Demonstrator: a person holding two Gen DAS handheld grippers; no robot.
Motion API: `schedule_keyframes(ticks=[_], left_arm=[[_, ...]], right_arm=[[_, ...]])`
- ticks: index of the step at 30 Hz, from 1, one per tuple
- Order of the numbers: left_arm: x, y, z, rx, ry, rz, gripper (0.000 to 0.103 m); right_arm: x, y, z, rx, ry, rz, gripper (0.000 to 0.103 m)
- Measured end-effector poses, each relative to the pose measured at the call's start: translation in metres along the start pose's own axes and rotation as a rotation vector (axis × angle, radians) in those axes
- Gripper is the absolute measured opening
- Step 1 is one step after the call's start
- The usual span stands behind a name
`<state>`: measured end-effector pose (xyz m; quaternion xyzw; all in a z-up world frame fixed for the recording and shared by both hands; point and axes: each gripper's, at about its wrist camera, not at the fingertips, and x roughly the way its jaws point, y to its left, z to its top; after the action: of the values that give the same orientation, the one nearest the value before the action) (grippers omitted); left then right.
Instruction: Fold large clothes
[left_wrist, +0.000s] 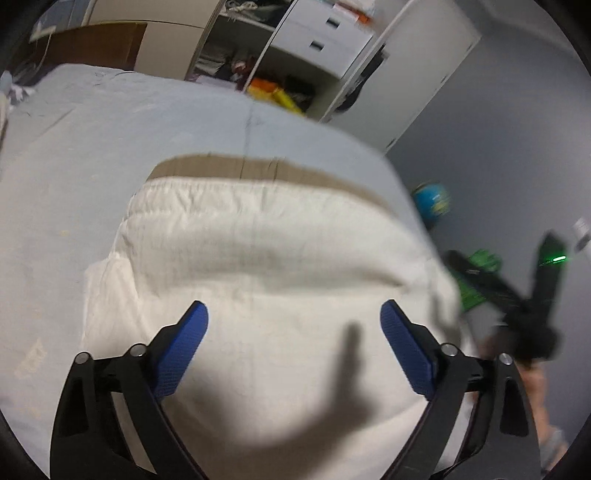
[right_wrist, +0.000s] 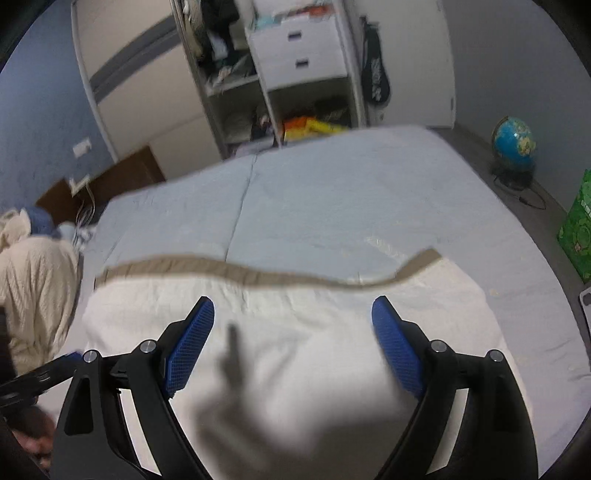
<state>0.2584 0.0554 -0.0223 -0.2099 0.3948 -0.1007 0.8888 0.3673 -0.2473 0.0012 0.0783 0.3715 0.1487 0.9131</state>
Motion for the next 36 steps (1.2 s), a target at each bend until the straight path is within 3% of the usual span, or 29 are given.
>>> schedule_keyframes(ticks=[3,8,10,12,16,21,36], left_arm=[[0.009,-0.010,-0.002,0.055,-0.016,0.080,0.086],[0.009,-0.038,-0.008,0.164,-0.057,0.075,0.085],[0.018,-0.050,-0.012,0.216,-0.034,0.088,0.085],[0.032,-0.048,-0.017,0.245,0.015,0.154,0.086],[0.052,-0.029,-0.021,0.206,0.091,0.176,0.086],[0.074,-0.015,-0.026,0.196,0.132,0.198,0.087],[0.092,-0.002,-0.037,0.200,0.131,0.250,0.090]], right_arm=[[-0.002,0.003,-0.013,-0.106,0.056,-0.020,0.083],[0.003,-0.003,-0.033,-0.159,0.101,-0.052,0.083],[0.010,-0.004,-0.035,-0.137,0.111,-0.037,0.084],[0.021,-0.001,-0.037,-0.132,0.133,-0.041,0.089],[0.048,0.003,-0.046,-0.130,0.171,-0.045,0.093],[0.070,0.003,-0.054,-0.126,0.197,-0.054,0.095],[0.096,0.007,-0.073,-0.151,0.200,-0.096,0.095]])
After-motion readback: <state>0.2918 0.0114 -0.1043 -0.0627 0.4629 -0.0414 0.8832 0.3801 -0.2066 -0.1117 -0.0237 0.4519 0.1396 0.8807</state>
